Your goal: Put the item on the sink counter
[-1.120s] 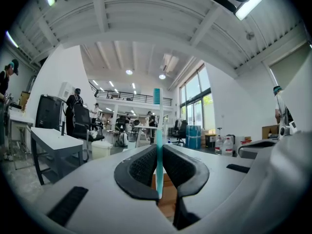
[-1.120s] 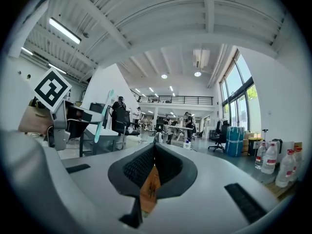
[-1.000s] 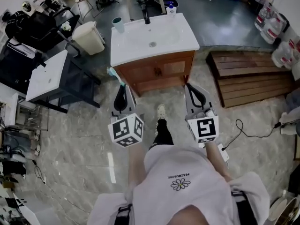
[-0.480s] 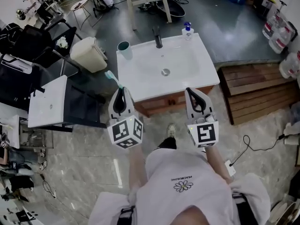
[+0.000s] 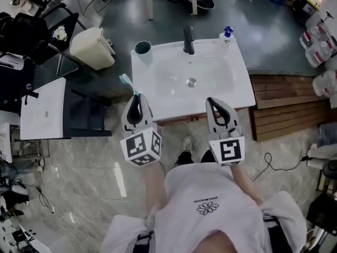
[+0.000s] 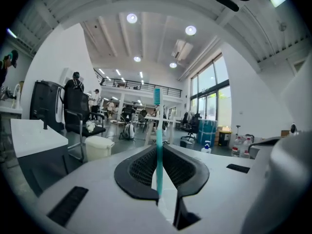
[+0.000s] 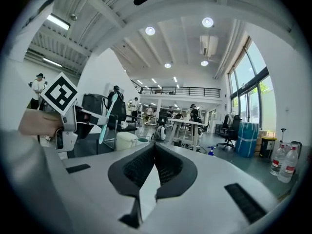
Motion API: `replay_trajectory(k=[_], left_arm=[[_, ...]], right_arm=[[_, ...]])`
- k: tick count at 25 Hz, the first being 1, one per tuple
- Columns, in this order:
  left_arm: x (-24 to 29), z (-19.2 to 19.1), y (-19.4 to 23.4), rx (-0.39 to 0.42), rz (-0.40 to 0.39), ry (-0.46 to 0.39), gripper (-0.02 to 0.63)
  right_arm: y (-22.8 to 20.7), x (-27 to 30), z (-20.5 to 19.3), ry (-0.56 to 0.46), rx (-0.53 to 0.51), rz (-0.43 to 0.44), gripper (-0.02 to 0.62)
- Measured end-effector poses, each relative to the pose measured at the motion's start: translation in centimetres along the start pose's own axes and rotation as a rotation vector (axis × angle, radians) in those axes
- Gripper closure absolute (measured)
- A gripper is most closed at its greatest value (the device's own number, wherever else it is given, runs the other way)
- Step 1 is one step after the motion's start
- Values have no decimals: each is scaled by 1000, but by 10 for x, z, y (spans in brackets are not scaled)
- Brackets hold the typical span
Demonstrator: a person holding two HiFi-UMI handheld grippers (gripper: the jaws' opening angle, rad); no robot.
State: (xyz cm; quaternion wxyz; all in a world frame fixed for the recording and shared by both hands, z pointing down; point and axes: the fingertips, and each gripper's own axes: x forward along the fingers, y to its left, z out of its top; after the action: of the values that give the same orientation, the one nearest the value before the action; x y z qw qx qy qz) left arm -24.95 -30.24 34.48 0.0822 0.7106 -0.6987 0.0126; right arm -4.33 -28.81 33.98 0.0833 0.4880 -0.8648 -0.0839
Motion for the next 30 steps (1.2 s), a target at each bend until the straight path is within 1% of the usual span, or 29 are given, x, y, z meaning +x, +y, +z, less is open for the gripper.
replay_trajectory(k=[3,5,10,14,19,21,23,27,30], left_arm=[[4,-15,4,-2,13,55,560],[7,-21,2,4,22,72,560],[11,-28,-7,-6,27,93,560],[18,-27,-11,8,27,95,560],[30,-34,-9,-12,28,114,560],[33,-36,-5,-31,37,119,560],[37,-39,0,-32,44,133,560],[51,-56,13,-27,35,208,560],[67,-85,25,-19,27,315,560]], right_arm=[[-2,7,-10,35,25,18,584],[-10,11,-19,50,54,18,584],[-28,21,-26,27,124,-5,584],[-36,26,-27,27,104,1,584],[-42,30,-29,32,92,2,584],[-43,33,-31,42,99,2,584],[-43,37,-30,47,109,5,584],[-36,43,-29,47,98,18,584],[-32,43,-34,56,91,25,584]])
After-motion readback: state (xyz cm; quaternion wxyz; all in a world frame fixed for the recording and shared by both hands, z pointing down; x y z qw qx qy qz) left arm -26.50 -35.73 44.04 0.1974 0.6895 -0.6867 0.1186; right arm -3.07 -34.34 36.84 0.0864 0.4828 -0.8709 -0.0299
